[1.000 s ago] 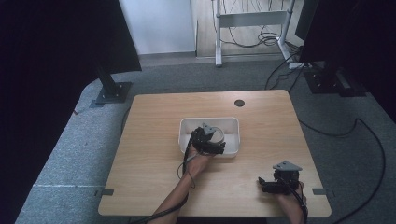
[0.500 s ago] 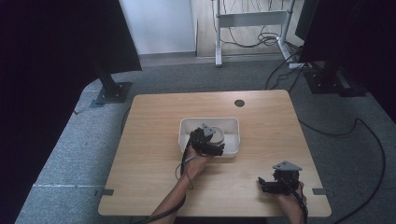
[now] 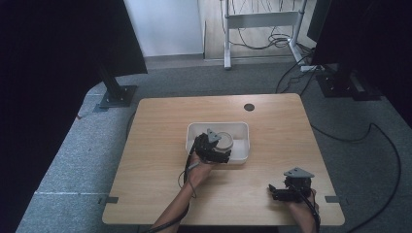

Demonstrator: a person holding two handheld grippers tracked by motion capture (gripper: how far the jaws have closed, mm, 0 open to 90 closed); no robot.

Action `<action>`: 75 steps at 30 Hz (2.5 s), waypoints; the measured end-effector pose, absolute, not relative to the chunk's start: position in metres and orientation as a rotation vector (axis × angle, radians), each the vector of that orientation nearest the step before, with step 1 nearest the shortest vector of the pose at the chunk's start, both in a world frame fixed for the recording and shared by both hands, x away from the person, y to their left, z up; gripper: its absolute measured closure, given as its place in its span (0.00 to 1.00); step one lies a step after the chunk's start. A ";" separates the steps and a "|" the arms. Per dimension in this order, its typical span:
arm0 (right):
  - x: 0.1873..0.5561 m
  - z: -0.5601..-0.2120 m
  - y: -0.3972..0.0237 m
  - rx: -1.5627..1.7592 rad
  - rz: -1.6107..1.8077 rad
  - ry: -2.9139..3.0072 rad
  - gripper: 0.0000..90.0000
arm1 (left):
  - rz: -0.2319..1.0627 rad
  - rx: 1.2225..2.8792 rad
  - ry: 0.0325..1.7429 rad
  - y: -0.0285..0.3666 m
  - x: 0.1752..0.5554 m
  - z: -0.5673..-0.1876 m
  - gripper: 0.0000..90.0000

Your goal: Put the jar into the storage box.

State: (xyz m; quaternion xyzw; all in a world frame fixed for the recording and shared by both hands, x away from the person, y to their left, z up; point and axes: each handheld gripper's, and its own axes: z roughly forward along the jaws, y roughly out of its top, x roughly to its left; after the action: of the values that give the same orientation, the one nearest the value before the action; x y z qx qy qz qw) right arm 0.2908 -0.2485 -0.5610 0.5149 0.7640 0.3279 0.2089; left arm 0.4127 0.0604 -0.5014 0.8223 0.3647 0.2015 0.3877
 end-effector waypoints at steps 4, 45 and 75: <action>0.291 -0.561 -0.248 1.433 0.913 2.125 0.01 | 0.512 2.091 0.916 0.062 0.409 -0.499 0.03; 0.290 -0.561 -0.248 1.429 0.913 2.125 0.02 | 0.439 2.091 0.770 0.093 0.365 -0.486 0.04; 0.287 -0.561 -0.248 1.433 0.911 2.119 0.02 | 0.418 2.063 0.785 0.139 0.339 -0.491 0.05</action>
State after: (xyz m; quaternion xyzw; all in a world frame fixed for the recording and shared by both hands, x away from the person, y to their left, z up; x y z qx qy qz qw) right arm 0.2865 -0.2482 -0.5610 0.5158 0.7627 0.3280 0.2111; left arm 0.3393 0.1394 -0.4915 0.8279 0.3149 0.1678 0.4326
